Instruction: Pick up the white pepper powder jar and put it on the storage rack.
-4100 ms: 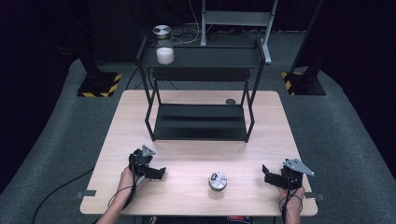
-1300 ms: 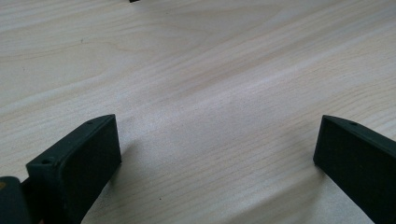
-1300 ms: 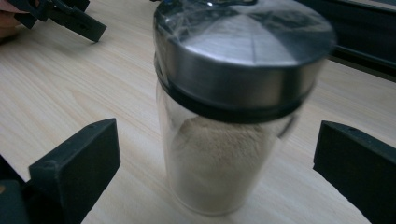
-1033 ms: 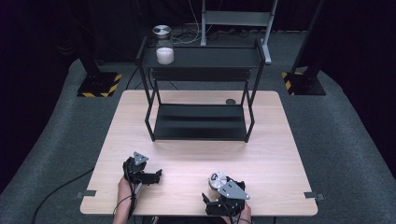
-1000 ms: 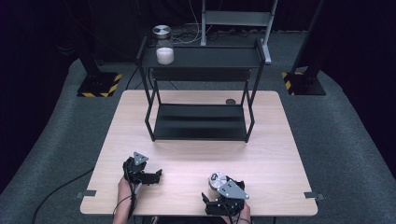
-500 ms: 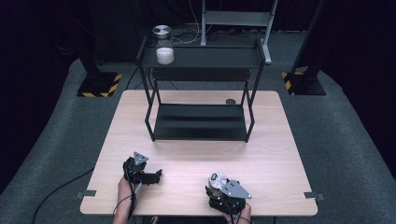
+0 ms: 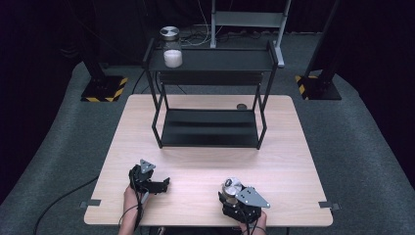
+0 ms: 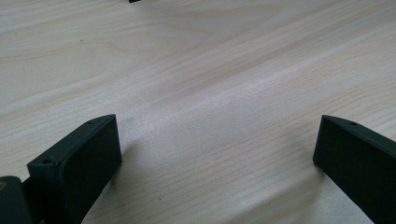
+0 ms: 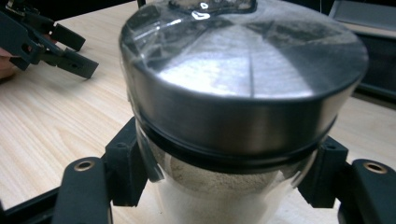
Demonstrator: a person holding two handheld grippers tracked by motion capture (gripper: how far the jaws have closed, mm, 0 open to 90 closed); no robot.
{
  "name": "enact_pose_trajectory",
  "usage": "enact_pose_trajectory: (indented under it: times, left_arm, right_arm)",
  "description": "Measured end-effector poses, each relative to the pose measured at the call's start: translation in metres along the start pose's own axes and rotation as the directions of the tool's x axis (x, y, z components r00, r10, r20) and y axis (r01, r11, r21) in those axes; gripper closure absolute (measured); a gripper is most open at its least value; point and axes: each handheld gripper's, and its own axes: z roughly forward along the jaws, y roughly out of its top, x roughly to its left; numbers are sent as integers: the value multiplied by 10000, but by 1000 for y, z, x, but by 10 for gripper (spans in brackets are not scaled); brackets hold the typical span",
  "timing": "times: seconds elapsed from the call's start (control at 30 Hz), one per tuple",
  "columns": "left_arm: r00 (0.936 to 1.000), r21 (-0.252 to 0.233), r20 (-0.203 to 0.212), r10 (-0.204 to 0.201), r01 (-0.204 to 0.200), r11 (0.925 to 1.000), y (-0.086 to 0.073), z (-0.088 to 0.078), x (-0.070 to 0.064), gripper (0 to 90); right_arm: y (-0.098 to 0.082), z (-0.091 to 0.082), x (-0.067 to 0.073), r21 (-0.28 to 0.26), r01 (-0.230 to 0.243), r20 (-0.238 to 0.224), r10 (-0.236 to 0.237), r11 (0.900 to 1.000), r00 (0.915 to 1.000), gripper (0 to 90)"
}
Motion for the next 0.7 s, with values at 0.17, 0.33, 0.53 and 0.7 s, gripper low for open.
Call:
enact_pose_trajectory:
  times: [0.17, 0.33, 0.53, 0.7]
  left_arm:
    - [10000, -5, -1, 5, -5, 10000, 0, 0, 0, 4]
    - [10000, -5, 13, 9, -9, 10000, 0, 0, 0, 5]
    - [10000, -10, 16, 16, -16, 10000, 0, 0, 0, 4]
    - [10000, -34, 14, -11, 11, 10000, 0, 0, 0, 4]
  right_arm:
    - [6, -1, -4, -12, 82, 66, -81, 10000, 9999, 302]
    - [12, -3, -11, -102, -72, 114, 73, 9999, 9999, 301]
    - [21, -5, -19, -224, 53, 225, -48, 9997, 9997, 301]
    - [28, -6, -24, -288, 53, 234, -46, 9996, 9997, 302]
